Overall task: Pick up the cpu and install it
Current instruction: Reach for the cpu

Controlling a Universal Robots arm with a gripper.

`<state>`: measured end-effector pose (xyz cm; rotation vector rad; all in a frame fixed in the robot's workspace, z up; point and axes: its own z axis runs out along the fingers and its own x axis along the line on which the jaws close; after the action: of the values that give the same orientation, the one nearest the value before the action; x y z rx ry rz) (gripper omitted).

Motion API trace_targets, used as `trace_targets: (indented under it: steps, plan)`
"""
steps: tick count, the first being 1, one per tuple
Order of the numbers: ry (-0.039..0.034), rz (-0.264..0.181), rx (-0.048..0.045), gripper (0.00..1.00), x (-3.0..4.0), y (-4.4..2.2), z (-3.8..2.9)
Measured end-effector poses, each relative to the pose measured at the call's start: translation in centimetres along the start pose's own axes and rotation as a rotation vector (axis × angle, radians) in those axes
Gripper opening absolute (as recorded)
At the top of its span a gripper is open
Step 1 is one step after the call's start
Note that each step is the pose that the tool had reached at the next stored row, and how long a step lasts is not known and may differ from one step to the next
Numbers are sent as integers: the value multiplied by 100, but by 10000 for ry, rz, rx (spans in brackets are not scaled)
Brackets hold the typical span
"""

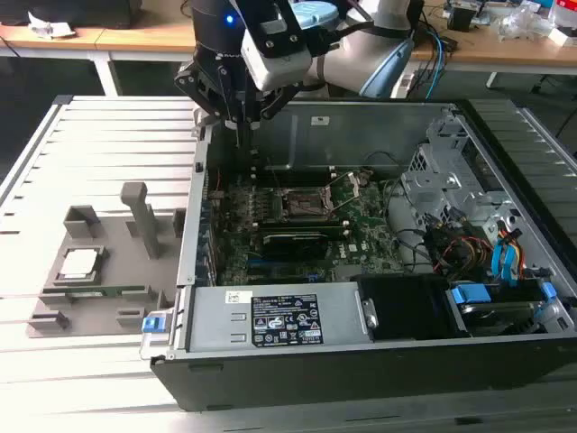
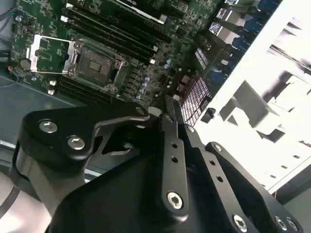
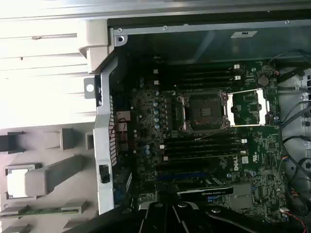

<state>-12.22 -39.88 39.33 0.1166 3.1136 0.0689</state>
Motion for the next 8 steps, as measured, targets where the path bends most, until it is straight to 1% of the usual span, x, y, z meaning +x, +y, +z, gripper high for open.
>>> trace_targets:
  steps: [2, 3, 7, 8]
  plan:
    - [0, -1, 0, 11, 170, -13, -3]
    - [0, 1, 0, 11, 236, -18, -4]
    - [0, 0, 0, 11, 345, -26, -3]
    - [0, 1, 0, 11, 359, -27, -3]
